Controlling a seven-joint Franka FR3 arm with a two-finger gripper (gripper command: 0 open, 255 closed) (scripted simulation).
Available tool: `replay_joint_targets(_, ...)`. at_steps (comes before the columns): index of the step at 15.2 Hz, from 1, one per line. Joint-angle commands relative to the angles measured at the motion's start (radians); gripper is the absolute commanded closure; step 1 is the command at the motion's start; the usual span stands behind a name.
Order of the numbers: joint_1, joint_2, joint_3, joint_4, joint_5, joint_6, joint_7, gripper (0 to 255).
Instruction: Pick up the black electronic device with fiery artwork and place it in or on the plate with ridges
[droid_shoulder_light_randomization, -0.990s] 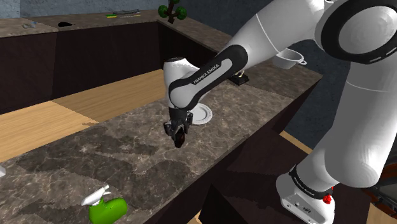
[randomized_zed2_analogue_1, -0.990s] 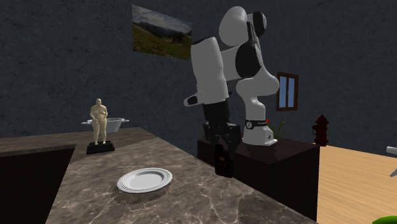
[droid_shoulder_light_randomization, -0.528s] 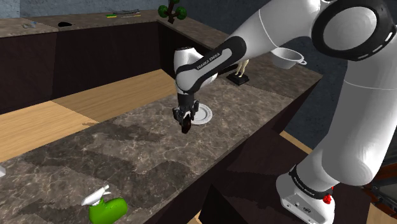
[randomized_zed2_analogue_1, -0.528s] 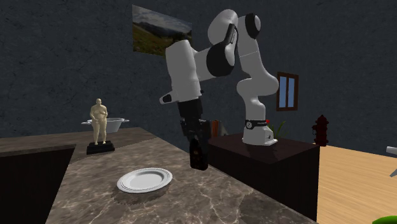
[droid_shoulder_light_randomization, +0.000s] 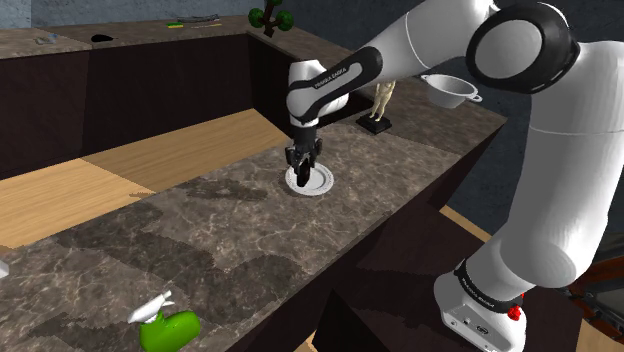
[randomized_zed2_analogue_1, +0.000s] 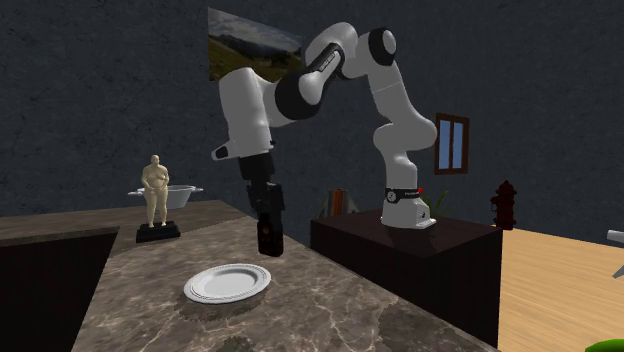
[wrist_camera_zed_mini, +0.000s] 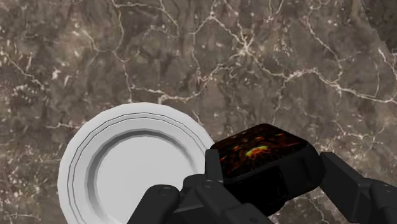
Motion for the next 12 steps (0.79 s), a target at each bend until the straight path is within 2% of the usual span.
replay_joint_targets(1,-0.022,0.032,-0.014,0.062,-0.007,-0.033,-0.034,255)
replay_joint_targets(8,-0.094,0.164,-0.057,0.304,-0.026,-0.149,-0.143,255)
replay_joint_targets(12,-0.092,0.194,-0.059,0.297,-0.029,-0.111,-0.143,255)
